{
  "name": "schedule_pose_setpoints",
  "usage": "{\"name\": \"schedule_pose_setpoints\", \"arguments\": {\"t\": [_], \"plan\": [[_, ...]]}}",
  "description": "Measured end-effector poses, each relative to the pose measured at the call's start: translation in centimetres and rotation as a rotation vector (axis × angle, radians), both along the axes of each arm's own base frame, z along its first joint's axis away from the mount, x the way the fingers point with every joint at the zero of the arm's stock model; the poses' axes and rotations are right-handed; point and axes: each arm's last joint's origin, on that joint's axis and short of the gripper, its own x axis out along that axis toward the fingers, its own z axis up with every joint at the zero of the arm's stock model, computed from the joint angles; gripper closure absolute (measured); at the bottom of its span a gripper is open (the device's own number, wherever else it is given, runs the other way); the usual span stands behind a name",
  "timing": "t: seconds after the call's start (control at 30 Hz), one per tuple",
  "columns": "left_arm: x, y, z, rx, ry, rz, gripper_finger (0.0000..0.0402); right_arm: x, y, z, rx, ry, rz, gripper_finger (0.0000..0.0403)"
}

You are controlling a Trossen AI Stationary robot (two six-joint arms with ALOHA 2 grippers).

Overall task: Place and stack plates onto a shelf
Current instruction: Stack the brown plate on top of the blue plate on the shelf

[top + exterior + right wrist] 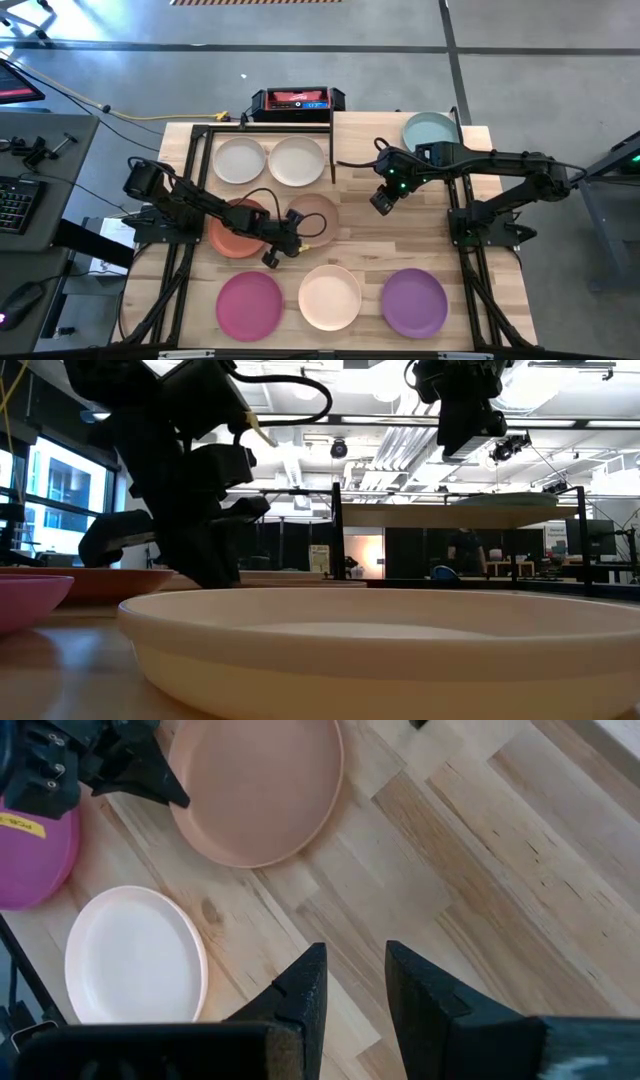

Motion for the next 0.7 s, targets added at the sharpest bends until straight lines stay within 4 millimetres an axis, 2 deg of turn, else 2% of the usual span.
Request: {"name": "schedule_pose_setpoints", "arguments": {"t": [0.13, 0.43, 0.7], "plan": [[0.0, 0.0, 0.6, 0.004, -0.012, 0.005, 0.0398, 0.0, 0.0, 0.0, 0.0, -0.001, 0.0, 0.032], [1.3, -0.7, 3.7, 0.074, -0.003, -0.026, 0.04, 0.3, 0.0, 0.2, -0.005, -0.033, -0.006, 0.032], [2.0, -1.3, 5.8, 0.171, 0.031, -0.042, 0.04, 0.4, -0.3, 0.2, -0.022, -0.045, -0.138, 0.032]]}}
